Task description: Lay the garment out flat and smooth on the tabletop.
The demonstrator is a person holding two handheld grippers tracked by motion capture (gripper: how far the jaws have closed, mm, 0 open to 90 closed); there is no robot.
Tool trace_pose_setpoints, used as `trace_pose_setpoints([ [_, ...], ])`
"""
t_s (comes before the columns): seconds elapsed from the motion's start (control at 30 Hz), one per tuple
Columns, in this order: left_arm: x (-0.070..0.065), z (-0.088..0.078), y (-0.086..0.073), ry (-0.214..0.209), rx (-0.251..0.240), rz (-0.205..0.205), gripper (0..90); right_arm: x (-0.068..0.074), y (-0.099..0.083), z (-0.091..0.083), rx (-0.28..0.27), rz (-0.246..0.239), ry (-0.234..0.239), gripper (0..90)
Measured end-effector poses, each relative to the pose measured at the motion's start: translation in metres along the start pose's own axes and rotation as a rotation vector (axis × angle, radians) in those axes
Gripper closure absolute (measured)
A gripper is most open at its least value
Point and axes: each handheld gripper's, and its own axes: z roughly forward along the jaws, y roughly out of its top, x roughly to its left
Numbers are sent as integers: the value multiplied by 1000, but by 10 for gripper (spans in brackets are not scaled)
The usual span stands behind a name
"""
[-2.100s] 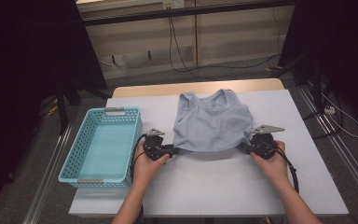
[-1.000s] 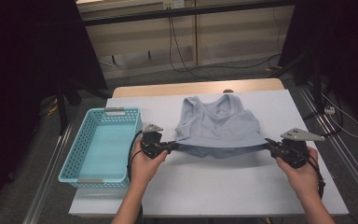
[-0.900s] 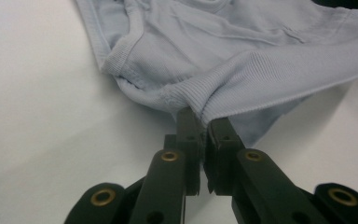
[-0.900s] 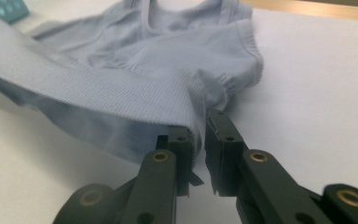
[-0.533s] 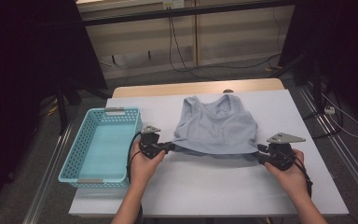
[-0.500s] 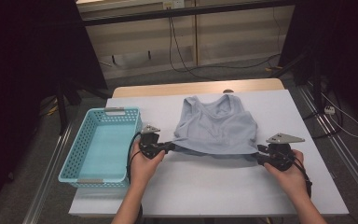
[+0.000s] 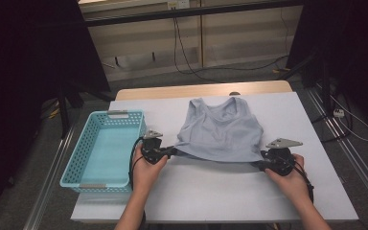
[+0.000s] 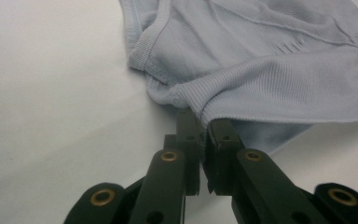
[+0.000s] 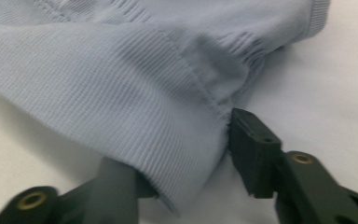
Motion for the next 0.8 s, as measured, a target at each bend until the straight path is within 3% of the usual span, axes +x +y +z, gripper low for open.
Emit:
trace_pose_setpoints([
  [0.13, -1, 1, -1, -10, 10, 8, 856, -7, 1, -4, 15, -8, 6, 817],
  [0.27, -4, 3, 0, -32, 5, 10, 855, -9, 4, -10, 13, -47, -26, 854],
  [0.33, -6, 4, 0, -43, 7, 14, 856, -10, 6, -15, 6, -64, -67, 860],
  [0.47, -13, 8, 0, -58, 20, 32, 855, -16, 6, -23, -4, -44, -104, 864],
  [0.67, -12, 10, -1, -52, 31, 27, 855, -16, 2, -23, -16, -33, -39, 824],
  [0.8, -10, 5, 1, -59, 17, 19, 854, -14, 2, -22, -32, -17, -24, 698],
])
